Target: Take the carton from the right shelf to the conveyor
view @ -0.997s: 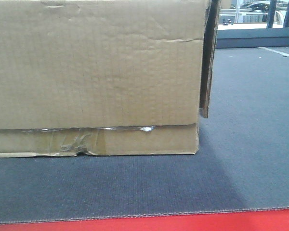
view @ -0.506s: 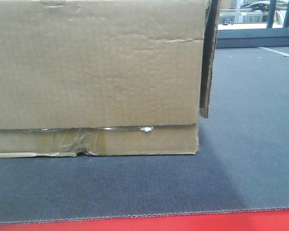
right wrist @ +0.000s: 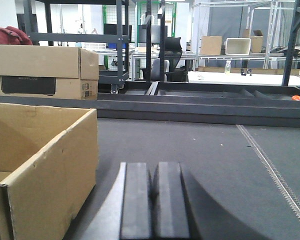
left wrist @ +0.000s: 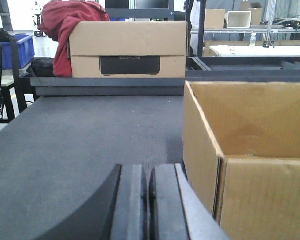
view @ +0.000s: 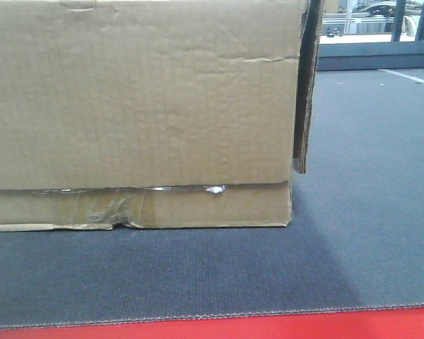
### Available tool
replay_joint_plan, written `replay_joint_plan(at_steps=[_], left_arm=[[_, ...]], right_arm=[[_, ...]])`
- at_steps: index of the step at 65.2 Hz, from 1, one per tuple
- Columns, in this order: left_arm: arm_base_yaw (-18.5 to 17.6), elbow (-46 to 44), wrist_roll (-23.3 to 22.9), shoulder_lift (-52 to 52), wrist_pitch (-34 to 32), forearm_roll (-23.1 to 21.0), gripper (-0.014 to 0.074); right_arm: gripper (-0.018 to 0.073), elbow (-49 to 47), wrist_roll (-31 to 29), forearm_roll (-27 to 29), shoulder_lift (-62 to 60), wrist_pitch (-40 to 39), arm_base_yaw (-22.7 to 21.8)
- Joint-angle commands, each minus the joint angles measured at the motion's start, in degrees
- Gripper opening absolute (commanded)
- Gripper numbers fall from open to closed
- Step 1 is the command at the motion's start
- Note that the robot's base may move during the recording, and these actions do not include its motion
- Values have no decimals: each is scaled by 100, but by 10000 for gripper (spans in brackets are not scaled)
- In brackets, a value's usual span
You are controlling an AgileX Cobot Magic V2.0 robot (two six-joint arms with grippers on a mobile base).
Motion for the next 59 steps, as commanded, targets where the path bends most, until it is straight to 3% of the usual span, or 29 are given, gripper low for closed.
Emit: replay_joint_plan(at_steps=[1, 15, 24, 27, 59], left_arm=[[197, 536, 227, -190, -416, -374, 15], [360, 2011, 227, -190, -1846, -643, 15], [360, 2501, 227, -190, -2875, -797, 15], [385, 2501, 227, -190, -2638, -856, 15], [385, 2501, 227, -190, -2680, -887, 15]], right_arm=[[-72, 12, -41, -71, -28, -94, -28], [-72, 12, -41, -71, -39, -93, -28], [-72, 12, -41, -71, -39, -93, -28], [-72, 12, -41, -71, -39, -93, -28], [-72, 12, -41, -71, -36, -111, -28]])
